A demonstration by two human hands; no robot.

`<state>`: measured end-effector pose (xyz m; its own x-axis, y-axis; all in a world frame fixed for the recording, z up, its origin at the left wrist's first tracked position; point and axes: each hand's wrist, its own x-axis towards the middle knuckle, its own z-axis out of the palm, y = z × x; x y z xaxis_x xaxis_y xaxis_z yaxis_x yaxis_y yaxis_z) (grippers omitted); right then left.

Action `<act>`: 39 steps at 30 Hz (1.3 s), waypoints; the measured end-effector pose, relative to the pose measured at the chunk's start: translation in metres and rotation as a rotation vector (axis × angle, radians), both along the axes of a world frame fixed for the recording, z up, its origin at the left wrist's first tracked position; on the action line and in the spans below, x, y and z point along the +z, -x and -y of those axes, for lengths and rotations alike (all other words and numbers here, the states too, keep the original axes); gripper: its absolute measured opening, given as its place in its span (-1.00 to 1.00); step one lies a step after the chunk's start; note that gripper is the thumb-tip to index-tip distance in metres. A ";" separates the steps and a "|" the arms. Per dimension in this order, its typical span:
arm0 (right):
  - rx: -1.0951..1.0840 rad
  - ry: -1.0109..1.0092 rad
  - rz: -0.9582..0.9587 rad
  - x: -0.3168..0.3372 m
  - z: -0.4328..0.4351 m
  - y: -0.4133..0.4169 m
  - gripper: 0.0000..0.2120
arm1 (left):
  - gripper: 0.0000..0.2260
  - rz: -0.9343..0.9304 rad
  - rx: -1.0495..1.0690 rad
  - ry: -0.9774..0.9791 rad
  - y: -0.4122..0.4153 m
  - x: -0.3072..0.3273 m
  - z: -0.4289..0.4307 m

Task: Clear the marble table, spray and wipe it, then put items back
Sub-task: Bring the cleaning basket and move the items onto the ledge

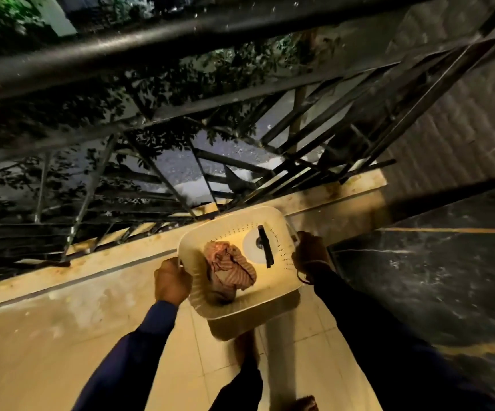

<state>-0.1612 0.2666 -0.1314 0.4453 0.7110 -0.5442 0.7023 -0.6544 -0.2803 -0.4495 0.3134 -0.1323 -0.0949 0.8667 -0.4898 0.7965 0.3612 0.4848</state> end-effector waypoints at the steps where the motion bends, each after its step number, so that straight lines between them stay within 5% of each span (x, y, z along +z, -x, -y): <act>1: 0.027 -0.033 0.009 0.020 -0.001 -0.009 -0.63 | -0.88 0.054 -0.008 -0.016 0.000 0.021 -0.004; 8: 0.148 -0.204 0.122 0.160 0.006 -0.120 -0.64 | -0.89 0.332 -0.201 -0.066 -0.063 0.158 -0.017; 12: 0.028 -0.213 0.164 0.203 0.037 -0.210 -0.64 | -0.86 0.438 -0.328 -0.029 -0.146 0.192 -0.005; 15: -0.064 -0.116 0.160 0.225 0.071 -0.277 -0.68 | -0.79 0.462 -0.380 -0.007 -0.215 0.189 0.008; 19: -0.150 -0.022 0.201 0.235 0.111 -0.360 -0.36 | -0.71 0.563 -0.385 0.090 -0.321 0.177 0.052; 27: -0.314 0.066 0.243 0.206 0.163 -0.487 -0.49 | -0.85 0.590 -0.395 0.125 -0.482 0.126 0.127; 39: -0.492 -0.071 0.225 0.166 0.171 -0.542 -0.46 | -0.67 0.561 -0.464 0.104 -0.535 0.096 0.151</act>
<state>0.3811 0.0960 0.0347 0.8346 0.4210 -0.3552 0.3658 -0.9058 -0.2139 0.0850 0.1621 -0.0367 0.5597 0.7030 -0.4388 0.5207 0.1135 0.8461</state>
